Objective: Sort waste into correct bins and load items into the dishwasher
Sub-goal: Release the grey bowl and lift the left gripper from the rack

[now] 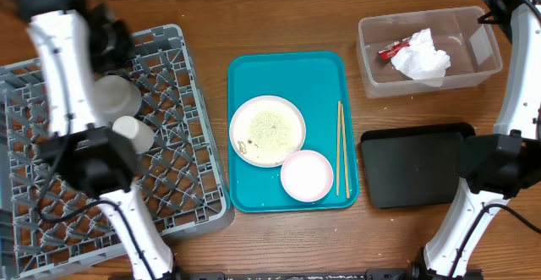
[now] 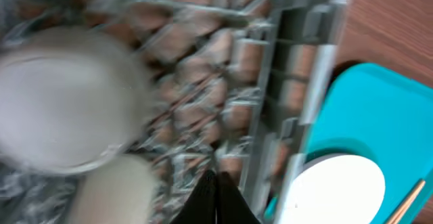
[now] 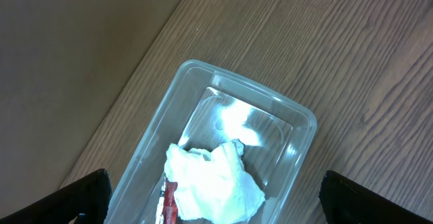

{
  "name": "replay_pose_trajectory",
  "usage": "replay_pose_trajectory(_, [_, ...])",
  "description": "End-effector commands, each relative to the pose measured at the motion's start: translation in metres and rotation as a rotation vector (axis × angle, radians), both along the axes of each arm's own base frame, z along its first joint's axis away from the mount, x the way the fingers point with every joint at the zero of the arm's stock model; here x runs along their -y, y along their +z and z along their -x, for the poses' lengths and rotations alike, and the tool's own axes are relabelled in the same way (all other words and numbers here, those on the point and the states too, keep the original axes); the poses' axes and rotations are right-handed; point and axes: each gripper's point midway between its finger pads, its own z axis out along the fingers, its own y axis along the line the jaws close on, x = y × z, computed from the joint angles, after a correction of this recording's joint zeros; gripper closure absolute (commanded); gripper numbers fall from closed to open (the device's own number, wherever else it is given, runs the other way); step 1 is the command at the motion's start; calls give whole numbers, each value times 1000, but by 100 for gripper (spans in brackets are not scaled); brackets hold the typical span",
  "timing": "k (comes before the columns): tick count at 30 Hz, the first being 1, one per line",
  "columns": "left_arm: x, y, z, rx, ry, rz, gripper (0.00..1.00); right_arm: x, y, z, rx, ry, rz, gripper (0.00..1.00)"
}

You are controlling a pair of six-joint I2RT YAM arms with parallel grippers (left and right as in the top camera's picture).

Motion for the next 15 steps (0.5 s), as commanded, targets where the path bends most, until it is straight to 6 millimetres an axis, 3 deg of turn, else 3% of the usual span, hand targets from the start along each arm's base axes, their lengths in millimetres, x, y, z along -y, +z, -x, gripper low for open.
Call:
replay_pose_trajectory(1, [26,-13,-6,-22,25,-70,96,0,18,3,44,-9,10,0])
replay_pose_trajectory(4, [53,-26,-11,-26,-26,-104,96,0,18,3,44,-9,10,0])
replay_pose_trajectory(9, [43,-38,-1,-75,107,-355,96,0,18,3,44,-9,10,0])
replay_pose_trajectory(15, [55,-57,7,-124,82,-329,96,0,18,3,44,-9,10,0])
